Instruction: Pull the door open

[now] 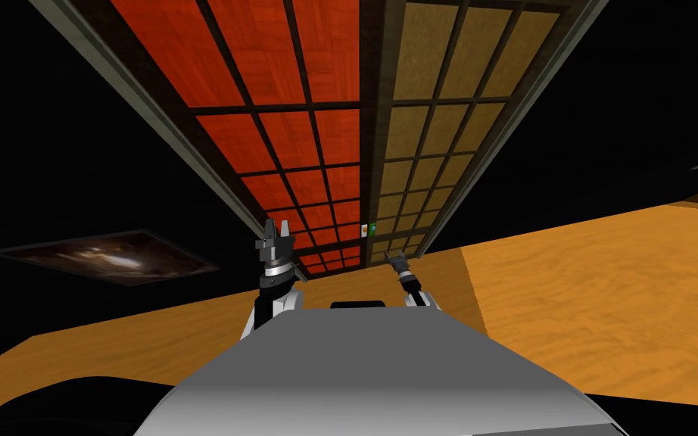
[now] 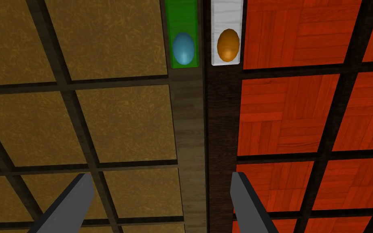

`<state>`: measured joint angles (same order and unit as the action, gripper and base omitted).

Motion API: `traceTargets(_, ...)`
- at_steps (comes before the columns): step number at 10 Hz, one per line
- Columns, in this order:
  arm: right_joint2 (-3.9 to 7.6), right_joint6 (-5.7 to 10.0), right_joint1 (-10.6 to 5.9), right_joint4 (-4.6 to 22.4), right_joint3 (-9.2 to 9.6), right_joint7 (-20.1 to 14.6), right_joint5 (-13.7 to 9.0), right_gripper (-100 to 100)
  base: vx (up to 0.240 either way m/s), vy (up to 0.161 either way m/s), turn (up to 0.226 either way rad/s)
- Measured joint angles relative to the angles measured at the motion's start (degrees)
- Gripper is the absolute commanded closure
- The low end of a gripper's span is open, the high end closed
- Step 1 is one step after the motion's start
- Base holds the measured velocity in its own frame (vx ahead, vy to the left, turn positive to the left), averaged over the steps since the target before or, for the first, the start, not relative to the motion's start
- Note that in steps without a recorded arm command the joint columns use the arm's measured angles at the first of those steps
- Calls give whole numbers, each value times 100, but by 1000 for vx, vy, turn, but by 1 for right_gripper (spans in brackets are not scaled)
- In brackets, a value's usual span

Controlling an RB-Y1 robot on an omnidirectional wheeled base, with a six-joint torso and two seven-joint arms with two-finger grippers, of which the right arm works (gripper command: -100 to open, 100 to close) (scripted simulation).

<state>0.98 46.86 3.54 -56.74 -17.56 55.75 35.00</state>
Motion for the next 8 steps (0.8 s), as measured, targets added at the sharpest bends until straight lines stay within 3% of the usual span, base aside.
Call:
traceTargets(5, -145, 271, -236, 718, -139, 546, 270, -100, 159, 5, -36)
traceTargets(8, -260, 365, -353, 1002, -187, 804, 421, -100, 148, -22, -16)
